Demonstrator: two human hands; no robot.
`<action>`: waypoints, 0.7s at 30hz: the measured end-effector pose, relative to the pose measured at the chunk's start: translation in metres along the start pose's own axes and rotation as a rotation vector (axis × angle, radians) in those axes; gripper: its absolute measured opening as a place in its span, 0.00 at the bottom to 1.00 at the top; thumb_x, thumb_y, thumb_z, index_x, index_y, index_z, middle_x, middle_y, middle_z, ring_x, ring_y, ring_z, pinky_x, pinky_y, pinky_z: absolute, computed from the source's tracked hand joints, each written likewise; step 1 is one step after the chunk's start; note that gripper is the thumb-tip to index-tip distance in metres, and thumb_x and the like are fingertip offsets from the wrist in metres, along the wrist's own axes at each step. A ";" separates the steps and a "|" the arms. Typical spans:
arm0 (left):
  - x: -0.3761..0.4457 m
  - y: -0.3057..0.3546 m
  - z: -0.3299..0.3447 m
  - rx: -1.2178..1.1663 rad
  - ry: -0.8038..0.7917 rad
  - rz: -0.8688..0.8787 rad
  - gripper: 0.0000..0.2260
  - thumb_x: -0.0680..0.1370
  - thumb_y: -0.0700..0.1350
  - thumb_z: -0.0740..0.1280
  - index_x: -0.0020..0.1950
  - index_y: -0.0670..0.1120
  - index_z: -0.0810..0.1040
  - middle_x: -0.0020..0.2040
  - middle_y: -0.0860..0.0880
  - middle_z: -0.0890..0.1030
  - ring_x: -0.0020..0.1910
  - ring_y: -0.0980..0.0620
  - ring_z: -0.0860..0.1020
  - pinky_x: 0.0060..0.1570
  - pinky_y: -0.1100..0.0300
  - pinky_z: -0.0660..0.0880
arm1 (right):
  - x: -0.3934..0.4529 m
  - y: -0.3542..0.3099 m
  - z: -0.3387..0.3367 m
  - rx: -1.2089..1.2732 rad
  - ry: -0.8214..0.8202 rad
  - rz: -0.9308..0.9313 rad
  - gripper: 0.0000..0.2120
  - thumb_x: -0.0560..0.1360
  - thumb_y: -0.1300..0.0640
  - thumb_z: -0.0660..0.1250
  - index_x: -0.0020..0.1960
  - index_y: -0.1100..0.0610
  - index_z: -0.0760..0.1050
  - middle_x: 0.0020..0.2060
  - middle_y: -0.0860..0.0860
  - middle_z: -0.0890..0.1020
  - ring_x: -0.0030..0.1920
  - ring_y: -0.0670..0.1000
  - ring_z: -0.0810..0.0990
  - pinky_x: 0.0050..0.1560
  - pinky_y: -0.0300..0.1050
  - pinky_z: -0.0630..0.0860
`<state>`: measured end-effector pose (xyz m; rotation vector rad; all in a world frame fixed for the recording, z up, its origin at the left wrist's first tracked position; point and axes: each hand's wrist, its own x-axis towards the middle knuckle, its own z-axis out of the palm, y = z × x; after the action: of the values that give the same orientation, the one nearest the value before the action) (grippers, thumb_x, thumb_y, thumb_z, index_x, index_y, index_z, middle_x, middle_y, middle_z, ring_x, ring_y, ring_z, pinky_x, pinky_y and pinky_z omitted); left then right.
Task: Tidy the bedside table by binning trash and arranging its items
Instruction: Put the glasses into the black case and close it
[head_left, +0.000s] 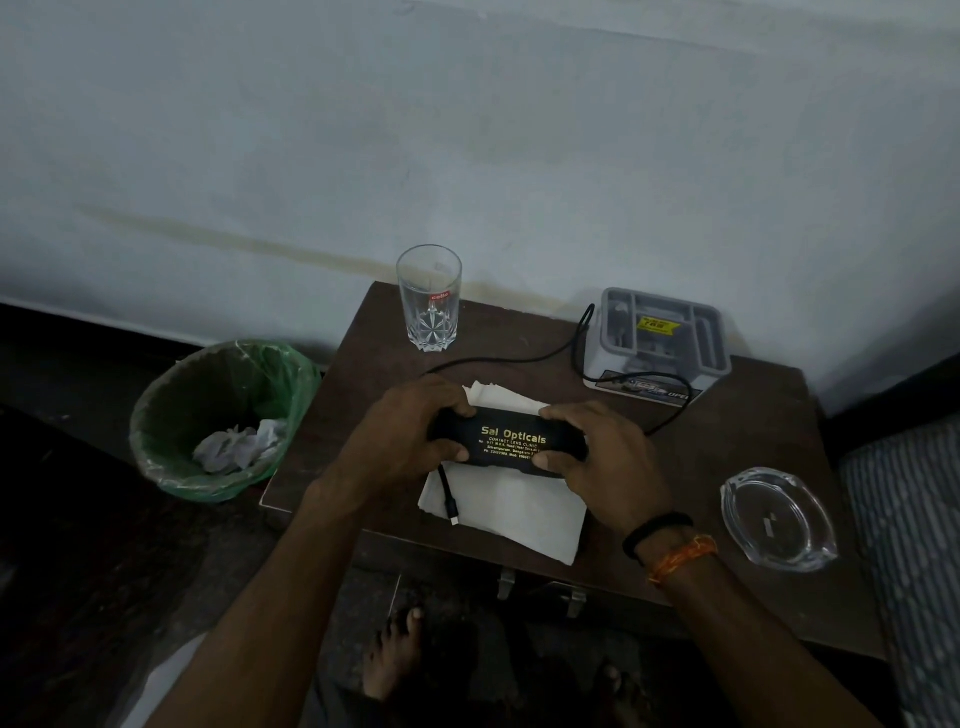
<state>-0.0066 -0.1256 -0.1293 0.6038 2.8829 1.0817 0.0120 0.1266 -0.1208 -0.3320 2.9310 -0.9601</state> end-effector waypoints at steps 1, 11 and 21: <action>0.000 -0.001 0.001 0.003 0.000 -0.003 0.21 0.66 0.44 0.80 0.56 0.45 0.81 0.57 0.48 0.80 0.56 0.51 0.79 0.54 0.58 0.77 | 0.000 0.000 0.001 -0.012 0.002 0.006 0.23 0.70 0.53 0.77 0.64 0.53 0.79 0.58 0.49 0.80 0.57 0.48 0.78 0.57 0.37 0.69; 0.001 0.002 0.007 0.114 -0.126 0.001 0.35 0.65 0.54 0.79 0.70 0.49 0.72 0.67 0.50 0.75 0.64 0.52 0.72 0.61 0.64 0.64 | 0.003 0.005 -0.005 0.040 -0.109 0.056 0.32 0.67 0.50 0.78 0.68 0.48 0.73 0.60 0.46 0.76 0.60 0.46 0.75 0.61 0.45 0.74; 0.006 -0.001 0.005 0.279 -0.026 0.046 0.33 0.63 0.63 0.69 0.65 0.52 0.75 0.59 0.52 0.78 0.55 0.51 0.76 0.54 0.52 0.73 | 0.006 0.000 -0.003 0.070 0.018 -0.057 0.39 0.66 0.55 0.79 0.73 0.46 0.67 0.65 0.46 0.74 0.64 0.47 0.74 0.65 0.48 0.74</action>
<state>-0.0117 -0.1205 -0.1329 0.6880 3.0343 0.6717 0.0055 0.1275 -0.1180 -0.4074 2.9098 -1.0753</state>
